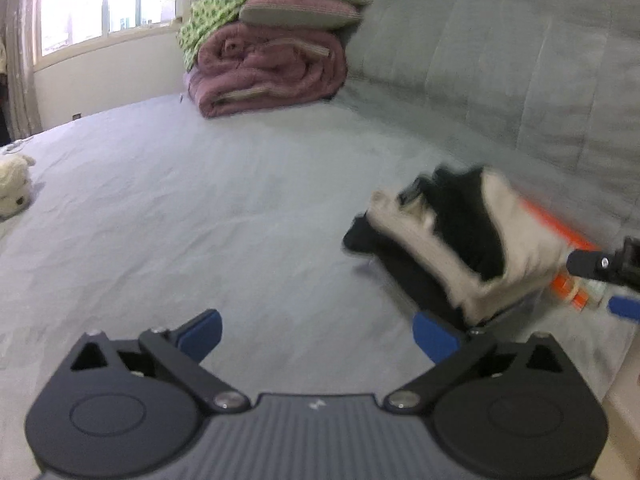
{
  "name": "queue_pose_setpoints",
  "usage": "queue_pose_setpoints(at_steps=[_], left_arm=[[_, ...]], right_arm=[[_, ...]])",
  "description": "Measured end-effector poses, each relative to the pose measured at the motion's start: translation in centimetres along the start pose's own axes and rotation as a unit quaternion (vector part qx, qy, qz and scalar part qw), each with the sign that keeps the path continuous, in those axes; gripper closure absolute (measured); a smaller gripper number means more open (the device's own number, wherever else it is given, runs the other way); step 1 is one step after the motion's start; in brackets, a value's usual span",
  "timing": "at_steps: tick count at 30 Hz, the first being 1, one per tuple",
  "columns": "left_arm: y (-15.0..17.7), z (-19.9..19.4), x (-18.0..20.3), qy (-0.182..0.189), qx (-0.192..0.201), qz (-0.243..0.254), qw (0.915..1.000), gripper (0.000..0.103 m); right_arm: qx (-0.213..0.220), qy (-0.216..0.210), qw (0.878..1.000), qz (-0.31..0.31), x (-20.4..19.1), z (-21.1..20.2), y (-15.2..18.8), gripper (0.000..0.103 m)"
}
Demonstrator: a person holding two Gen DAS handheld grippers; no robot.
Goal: Fold clothes
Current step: 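Open both grippers to release the bundle on the stack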
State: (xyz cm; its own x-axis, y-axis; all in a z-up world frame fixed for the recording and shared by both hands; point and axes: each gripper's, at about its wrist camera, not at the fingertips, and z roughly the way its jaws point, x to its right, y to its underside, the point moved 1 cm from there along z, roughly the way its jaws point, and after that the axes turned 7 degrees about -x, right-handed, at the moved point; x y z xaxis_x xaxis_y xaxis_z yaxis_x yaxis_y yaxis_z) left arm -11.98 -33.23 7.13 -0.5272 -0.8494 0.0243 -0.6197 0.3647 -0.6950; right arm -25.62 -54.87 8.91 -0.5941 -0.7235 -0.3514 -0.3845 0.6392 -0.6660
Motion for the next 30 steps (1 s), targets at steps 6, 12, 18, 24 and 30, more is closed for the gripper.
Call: queue_pose_setpoints(at_steps=[6,12,18,24,30], left_arm=[[0.8,0.9,-0.4,0.012,-0.028,-0.021,0.9993,0.001],[1.2,2.0,-0.3,0.004,-0.052,-0.023,0.9984,0.001],[1.1,2.2,0.6,0.003,-0.055,-0.012,0.9984,0.001],[1.3,2.6,1.0,-0.007,-0.062,-0.002,0.9981,0.001],[1.3,2.7,1.3,-0.006,-0.062,0.005,0.9980,0.001]], right_arm=[[-0.028,0.030,0.997,-0.061,-1.5,0.9,0.5,0.000],[-0.042,0.105,0.980,-0.164,-2.6,2.0,1.8,0.000],[-0.060,0.102,0.980,-0.160,-2.7,2.7,2.3,0.000],[-0.063,0.135,0.970,-0.190,-3.3,3.0,2.8,0.000],[-0.065,0.140,0.970,-0.187,-3.1,3.1,2.7,0.000]])
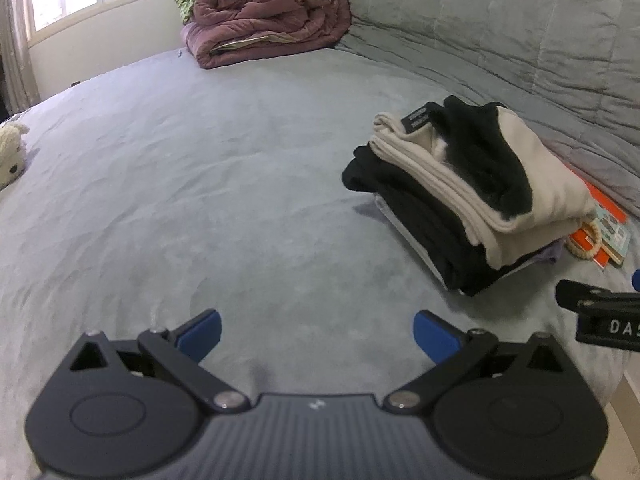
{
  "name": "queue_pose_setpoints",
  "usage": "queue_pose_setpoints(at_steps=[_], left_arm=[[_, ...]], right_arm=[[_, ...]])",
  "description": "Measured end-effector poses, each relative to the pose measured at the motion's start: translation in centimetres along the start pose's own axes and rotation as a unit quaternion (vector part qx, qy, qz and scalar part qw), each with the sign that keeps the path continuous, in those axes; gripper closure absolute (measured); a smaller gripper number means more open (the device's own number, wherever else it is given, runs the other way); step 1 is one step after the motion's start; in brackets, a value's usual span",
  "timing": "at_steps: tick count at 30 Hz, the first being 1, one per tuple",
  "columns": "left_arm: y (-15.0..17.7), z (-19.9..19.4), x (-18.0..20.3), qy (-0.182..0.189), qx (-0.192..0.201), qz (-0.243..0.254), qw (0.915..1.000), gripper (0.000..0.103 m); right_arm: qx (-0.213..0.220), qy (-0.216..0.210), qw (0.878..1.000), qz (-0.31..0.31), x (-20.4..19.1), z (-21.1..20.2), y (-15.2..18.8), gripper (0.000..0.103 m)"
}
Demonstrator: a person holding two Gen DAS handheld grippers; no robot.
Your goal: Fold clothes
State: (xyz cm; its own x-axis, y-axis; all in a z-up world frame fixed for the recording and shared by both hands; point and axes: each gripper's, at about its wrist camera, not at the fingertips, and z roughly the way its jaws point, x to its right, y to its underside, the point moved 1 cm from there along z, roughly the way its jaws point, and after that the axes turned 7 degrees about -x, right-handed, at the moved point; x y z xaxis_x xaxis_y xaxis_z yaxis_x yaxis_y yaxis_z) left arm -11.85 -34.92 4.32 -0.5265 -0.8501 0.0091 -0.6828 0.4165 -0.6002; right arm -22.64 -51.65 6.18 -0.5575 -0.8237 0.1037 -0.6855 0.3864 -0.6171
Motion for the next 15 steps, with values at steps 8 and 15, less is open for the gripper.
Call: queue_pose_setpoints(at_steps=[8,15], left_arm=[[0.18,0.00,0.34,0.005,0.000,0.007,1.0000,0.001],[0.32,0.18,0.79,0.009,-0.002,0.013,0.9999,0.001]], right_arm=[[-0.001,0.012,1.000,-0.016,-0.51,0.08,0.06,0.000],[-0.001,0.012,1.000,-0.013,-0.35,0.07,0.06,0.000]])
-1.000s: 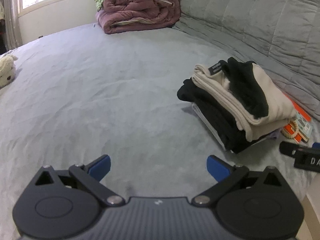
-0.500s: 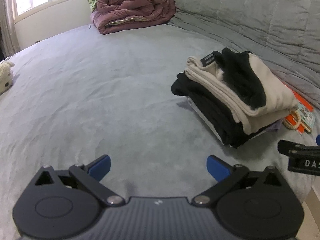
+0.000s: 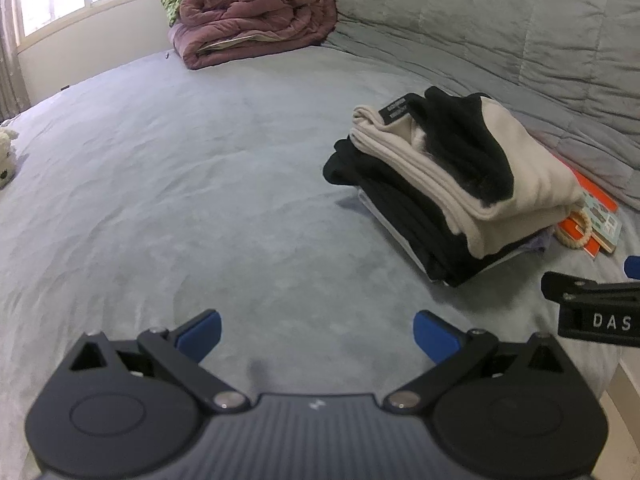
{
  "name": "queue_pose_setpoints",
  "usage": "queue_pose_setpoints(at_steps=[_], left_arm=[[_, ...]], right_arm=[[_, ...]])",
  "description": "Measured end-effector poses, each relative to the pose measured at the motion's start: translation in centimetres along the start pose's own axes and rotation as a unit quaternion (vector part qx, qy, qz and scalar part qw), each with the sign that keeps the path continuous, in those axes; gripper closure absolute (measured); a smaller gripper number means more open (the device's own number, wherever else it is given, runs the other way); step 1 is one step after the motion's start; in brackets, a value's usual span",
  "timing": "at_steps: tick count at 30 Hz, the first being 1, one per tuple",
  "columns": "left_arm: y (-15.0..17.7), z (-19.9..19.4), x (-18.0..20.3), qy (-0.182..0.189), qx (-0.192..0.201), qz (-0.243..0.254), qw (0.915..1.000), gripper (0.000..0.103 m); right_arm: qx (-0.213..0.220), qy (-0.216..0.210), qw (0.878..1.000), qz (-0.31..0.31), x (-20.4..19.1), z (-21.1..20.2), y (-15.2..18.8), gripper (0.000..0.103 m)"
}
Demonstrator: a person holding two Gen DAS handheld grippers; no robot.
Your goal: Fold clothes
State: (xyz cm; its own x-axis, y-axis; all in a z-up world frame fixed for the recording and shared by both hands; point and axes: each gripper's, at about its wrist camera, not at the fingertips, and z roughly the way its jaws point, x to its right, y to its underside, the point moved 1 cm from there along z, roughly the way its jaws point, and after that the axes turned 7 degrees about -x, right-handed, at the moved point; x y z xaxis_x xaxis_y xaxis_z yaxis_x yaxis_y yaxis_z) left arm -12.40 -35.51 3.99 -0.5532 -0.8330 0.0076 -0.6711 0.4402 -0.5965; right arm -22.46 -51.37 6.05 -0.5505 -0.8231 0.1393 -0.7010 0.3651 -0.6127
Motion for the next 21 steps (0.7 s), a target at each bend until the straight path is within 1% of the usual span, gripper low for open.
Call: queue_pose_setpoints(at_steps=[10,21], left_arm=[[0.08,-0.22,0.36,0.001,0.006,0.006,1.0000,0.001],[-0.04,-0.23,0.83,-0.005,0.007,0.015,0.9998,0.001]], right_arm=[[0.001,-0.003,1.000,0.001,-0.04,-0.17,0.11,0.000],[0.001,-0.003,1.000,-0.001,-0.14,-0.13,0.13,0.000]])
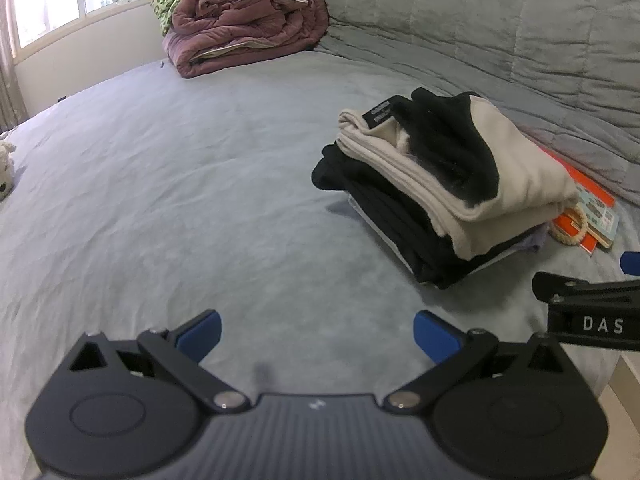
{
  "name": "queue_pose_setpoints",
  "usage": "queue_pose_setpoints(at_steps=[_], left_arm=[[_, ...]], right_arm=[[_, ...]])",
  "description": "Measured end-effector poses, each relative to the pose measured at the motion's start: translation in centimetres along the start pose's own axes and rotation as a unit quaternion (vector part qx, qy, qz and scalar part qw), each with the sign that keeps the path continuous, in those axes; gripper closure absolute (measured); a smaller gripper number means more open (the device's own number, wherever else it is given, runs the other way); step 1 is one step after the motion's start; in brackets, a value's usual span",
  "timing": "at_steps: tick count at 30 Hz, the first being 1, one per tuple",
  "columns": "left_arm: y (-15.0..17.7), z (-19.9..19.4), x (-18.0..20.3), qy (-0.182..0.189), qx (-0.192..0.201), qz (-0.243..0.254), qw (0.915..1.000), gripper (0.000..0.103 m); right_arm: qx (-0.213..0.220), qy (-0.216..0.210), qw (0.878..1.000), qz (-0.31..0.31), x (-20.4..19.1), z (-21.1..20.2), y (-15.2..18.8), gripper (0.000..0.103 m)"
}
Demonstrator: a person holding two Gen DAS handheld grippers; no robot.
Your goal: Fold clothes
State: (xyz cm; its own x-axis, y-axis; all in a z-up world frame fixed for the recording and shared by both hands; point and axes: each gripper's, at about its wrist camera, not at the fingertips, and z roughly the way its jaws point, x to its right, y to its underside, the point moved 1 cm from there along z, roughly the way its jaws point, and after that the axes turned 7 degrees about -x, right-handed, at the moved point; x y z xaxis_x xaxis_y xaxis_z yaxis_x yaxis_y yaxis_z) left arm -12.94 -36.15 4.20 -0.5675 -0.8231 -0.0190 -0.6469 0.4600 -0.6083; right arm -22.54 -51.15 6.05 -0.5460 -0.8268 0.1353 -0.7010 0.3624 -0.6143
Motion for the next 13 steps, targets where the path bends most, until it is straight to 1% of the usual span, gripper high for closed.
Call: queue_pose_setpoints(at_steps=[13], left_arm=[[0.00,-0.10,0.46,-0.003,0.000,0.004,1.0000,0.001]], right_arm=[[0.001,-0.002,1.000,-0.001,-0.06,-0.08,0.02,0.000]])
